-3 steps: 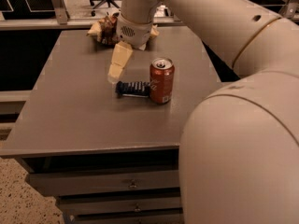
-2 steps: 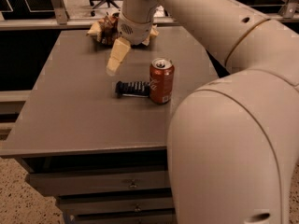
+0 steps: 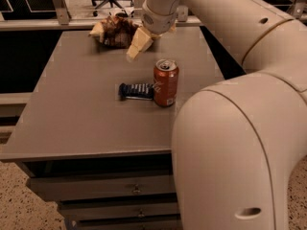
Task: Move rxbar blueberry near coke can
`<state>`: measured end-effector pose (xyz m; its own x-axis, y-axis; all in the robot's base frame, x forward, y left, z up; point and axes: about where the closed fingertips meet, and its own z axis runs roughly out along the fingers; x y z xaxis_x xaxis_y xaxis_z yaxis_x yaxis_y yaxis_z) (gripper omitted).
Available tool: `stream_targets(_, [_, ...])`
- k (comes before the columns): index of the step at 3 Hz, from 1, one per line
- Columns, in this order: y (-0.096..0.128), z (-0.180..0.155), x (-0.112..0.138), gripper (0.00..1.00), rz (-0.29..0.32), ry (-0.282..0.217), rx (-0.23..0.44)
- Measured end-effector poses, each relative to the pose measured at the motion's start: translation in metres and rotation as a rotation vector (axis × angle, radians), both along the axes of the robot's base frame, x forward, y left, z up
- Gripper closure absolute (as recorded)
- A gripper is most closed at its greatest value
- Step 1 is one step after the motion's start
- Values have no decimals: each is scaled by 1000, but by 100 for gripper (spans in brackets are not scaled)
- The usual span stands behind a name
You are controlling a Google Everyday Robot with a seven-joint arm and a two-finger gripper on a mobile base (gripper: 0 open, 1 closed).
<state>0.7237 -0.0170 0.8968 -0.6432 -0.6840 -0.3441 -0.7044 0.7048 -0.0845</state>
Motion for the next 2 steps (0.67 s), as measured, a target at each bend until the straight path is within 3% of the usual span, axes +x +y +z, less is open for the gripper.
stream_targets(1, [-51,51,21,0,-156,-128,45])
stream_targets(2, [-87,94,32,0,-305,-265,143])
